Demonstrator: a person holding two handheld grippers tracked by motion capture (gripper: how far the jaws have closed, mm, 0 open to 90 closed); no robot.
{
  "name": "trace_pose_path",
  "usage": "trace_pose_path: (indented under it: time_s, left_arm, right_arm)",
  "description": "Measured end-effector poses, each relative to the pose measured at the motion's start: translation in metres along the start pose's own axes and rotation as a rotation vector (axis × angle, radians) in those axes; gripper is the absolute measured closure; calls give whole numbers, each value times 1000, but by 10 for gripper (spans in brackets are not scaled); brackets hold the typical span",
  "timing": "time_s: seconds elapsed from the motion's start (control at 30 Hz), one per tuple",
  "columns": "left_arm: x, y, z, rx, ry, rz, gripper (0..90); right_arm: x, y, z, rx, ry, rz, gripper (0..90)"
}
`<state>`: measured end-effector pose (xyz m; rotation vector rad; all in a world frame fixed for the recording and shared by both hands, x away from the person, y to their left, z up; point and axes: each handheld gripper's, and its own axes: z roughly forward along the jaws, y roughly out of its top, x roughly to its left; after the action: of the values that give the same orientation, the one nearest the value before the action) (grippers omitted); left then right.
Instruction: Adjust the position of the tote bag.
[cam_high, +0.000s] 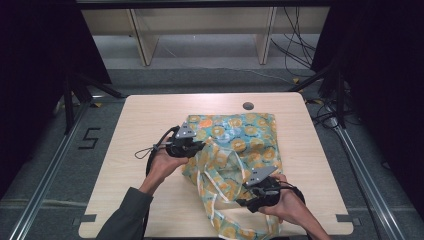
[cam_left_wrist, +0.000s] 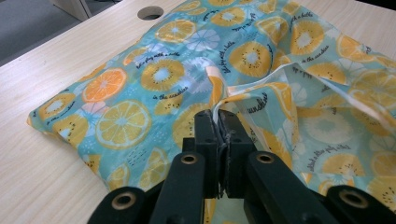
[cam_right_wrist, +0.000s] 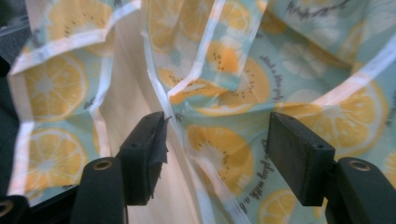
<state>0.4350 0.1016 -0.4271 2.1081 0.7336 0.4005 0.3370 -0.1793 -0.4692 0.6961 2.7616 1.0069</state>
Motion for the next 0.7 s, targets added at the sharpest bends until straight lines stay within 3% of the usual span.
trace_pose_path:
  time_s: [0.03,0.1,0.13,0.23,0.27,0.3,0.33,0.4,0.47,0.5,0.53,0.6,0.7]
  left_arm:
    - [1,0,0,2,0,16,867]
    - [2,-1,1,5,-7,19,865]
    - [1,-1,2,9,-5,4,865]
    - [0,-2,4,12,-7,-3,863]
    - [1,-3,4,19,-7,10,861]
    - [2,-4,4,19,-13,4,861]
    - [3,-4,4,20,-13,-2,861]
    - [5,-5,4,24,-9,15,861]
    - [11,-6,4,13,-3,57,861]
    - [9,-8,3,23,-6,6,861]
    - [9,-9,3,31,-5,-12,861]
    - [11,-10,3,34,1,-12,862]
    - [14,-12,3,40,-3,-12,862]
  right_arm:
    - [-1,0,6,11,5,-21,380]
    - [-1,-1,15,32,-8,-19,383]
    - [-1,-1,19,42,-14,-19,414]
    - [-4,0,27,54,-6,-44,597]
    - [-5,0,28,59,-13,-39,712]
    - [-7,0,28,52,-18,-29,770]
    - [-10,1,26,35,-28,-53,842]
    - [-13,3,18,6,-52,-37,900]
    - [-23,7,4,-61,-76,-31,900]
    - [-28,9,-1,-76,-88,-21,900]
    - [-35,11,-6,-93,-111,-24,900]
    - [-47,14,-14,-106,-129,-3,900]
    - [-50,13,-13,-134,-78,7,830]
